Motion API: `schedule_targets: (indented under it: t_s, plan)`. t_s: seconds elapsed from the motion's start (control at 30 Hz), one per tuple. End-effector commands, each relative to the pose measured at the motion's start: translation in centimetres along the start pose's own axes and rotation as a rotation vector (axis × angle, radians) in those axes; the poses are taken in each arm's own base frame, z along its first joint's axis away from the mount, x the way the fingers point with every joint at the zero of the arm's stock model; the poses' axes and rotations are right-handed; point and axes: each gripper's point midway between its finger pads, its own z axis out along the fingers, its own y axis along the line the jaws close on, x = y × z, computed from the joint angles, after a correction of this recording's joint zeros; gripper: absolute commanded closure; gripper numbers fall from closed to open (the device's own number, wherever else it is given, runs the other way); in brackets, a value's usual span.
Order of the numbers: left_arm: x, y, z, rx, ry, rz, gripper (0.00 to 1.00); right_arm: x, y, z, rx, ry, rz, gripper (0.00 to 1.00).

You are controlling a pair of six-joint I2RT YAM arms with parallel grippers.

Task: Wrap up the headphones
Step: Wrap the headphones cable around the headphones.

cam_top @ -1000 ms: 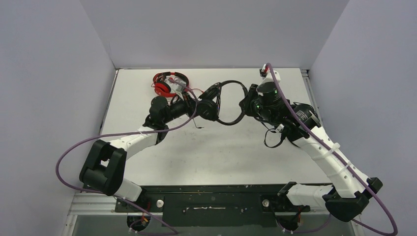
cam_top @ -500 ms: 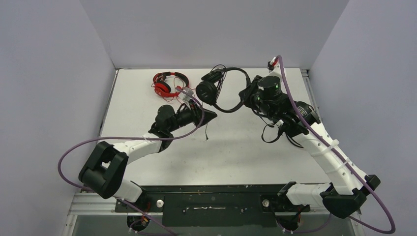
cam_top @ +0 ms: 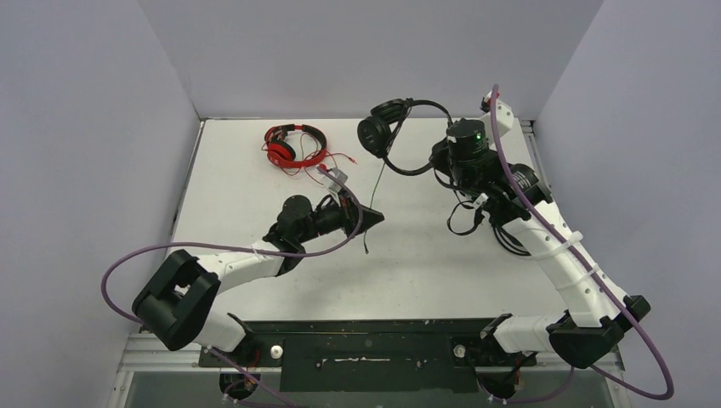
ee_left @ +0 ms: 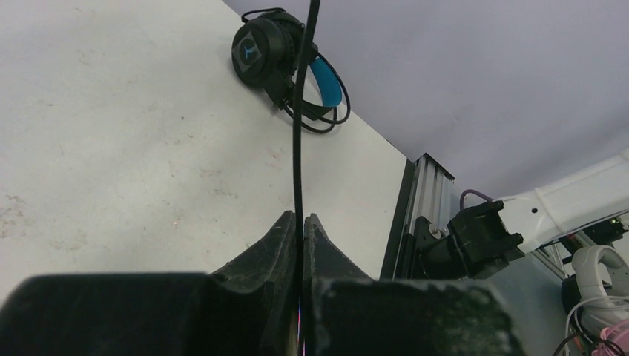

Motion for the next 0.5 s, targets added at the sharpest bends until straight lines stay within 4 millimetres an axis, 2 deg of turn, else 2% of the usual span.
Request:
schedule_targets:
  t_s: [0.0,0.1,0.27,0.37,0.47]
  plan:
    - [-1.1,-2.7,-0.3,0.038,-0.033,0.066,1.00,-3.0,-0.9,0.2,0.079,-0.116,0.052,1.00]
    - [-0.7,-3.4,-0.5,0.016,-0.007,0.094,1.00,-3.2,-2.4,0.8,0.159,-0.151,0.020,1.00]
    - [-0.1,-3.2,-1.5,-0.091,0.068,0.176,1.00,-2.7,-5.0,1.9,0.280,-0.182,-0.087,1.00]
    - [-0.3,-3.0,-2.3,-0.149,0.111,0.251,1.00,-1.4,-6.7,3.0,0.355,-0.165,-0.178,1.00]
    - [-0.5,-2.9,-2.9,-0.190,0.167,0.332,1.00,1.1,-8.0,4.5,0.400,-0.099,-0.271,1.00]
